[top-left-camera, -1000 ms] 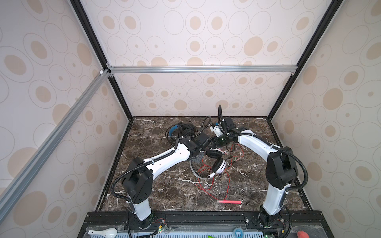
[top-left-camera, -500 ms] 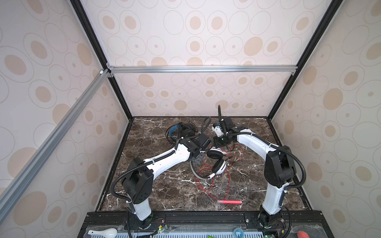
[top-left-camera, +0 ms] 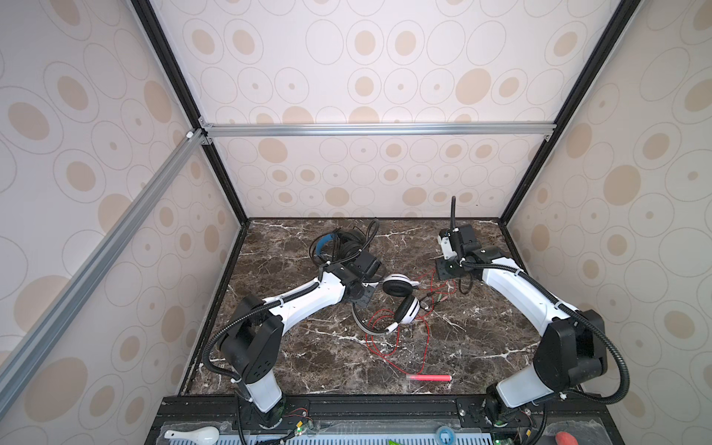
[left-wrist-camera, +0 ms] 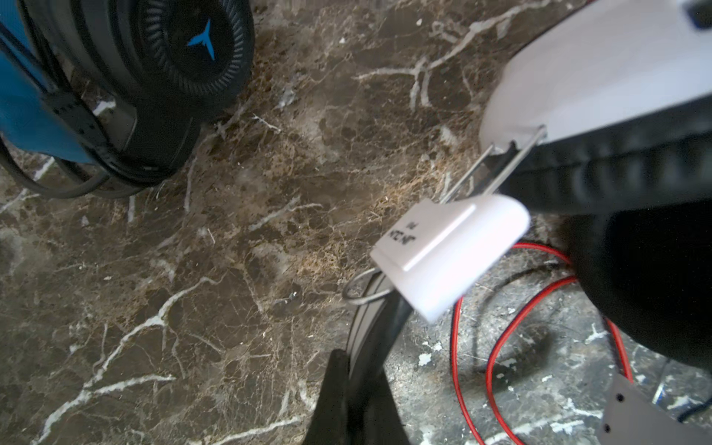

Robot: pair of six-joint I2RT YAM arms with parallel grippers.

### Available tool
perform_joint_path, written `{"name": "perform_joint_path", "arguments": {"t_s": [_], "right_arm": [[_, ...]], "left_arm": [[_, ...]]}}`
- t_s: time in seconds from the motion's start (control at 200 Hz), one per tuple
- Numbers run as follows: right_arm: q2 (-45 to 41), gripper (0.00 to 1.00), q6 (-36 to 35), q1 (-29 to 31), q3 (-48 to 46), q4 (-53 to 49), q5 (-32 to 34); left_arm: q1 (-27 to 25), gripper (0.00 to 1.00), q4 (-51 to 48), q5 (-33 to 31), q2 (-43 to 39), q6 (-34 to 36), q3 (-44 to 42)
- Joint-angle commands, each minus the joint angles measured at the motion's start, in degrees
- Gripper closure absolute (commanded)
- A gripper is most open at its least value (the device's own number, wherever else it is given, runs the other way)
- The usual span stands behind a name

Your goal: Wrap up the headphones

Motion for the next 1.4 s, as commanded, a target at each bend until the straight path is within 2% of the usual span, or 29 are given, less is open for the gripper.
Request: {"name": "perform_joint_path", "arguments": {"t_s": [0.0, 0.155, 0.285, 0.365, 0.425, 0.455, 0.59, 0.715, 0.785, 0.86, 0.925, 1.01, 1.145, 1.265, 1.396], "right_arm": [[-1.9, 0.95, 3.7, -2.5, -4.0, 1.8, 0.5], [-0.6, 0.82, 6.8, -5.9, -5.6, 2.8, -1.7], [-3.0, 0.56, 5.3, -5.8, -4.1, 1.6, -1.4], [-5.5, 0.30, 3.3, -5.6, -4.4, 2.0, -1.0], [-7.7, 0.21, 1.7, -5.5, -5.2, 2.4, 0.3], [-9.0, 0.18, 0.9, -5.4, -5.7, 2.7, 0.9], [-12.7, 0.15, -1.0, -5.3, -5.4, 1.9, 0.0], [-14.3, 0.15, -1.4, -4.5, -4.0, -1.1, -1.7], [-15.8, 0.15, -2.3, -3.3, -5.0, -0.9, -0.7], [-17.5, 0.15, -3.4, -2.1, -7.1, 0.7, 0.1], [-18.2, 0.14, -3.9, -1.6, -8.3, 1.6, -0.8], [-18.7, 0.13, -4.4, -0.9, -8.5, 1.9, -0.4], [-19.3, 0.05, -6.0, 1.1, -7.4, 1.9, 2.5], [-18.4, 0.04, -6.7, 3.4, -6.3, 1.7, 3.4], [-18.3, 0.03, -5.8, 4.6, -7.1, 3.1, 1.8]], "left_arm": [[0.1, 1.00, 2.2, 0.5, 0.7, 0.4, 2.3], [0.3, 1.00, 4.1, 0.5, 3.4, 1.0, 2.6], [0.1, 1.00, 5.3, 0.5, 6.6, 2.9, 4.9], [0.2, 1.00, 4.6, -0.3, 8.3, 3.1, 7.3], [0.2, 1.00, 4.9, -0.3, 9.3, 3.1, 9.0], [0.2, 0.94, 4.9, -0.1, 9.9, 3.2, 9.9], [0.3, 0.72, 2.2, -0.6, 14.7, 4.5, 16.1], [0.4, 0.29, -1.0, -2.0, 17.7, 3.5, 22.2], [0.4, 0.18, -3.9, -3.1, 18.5, 0.7, 25.5], [0.3, 0.16, -6.9, -2.6, 17.0, -5.4, 27.0], [0.0, 0.15, -8.0, -1.8, 13.3, -12.6, 24.1], [0.0, 0.16, -6.7, 0.8, 7.0, -22.7, 15.6], [-0.6, 0.18, -0.6, 4.6, -1.8, -34.6, 0.9], [-1.4, 0.22, 4.6, 6.0, -4.4, -41.3, -6.6], [-2.2, 0.27, 6.4, 5.6, -0.7, -43.6, -6.2]]}}
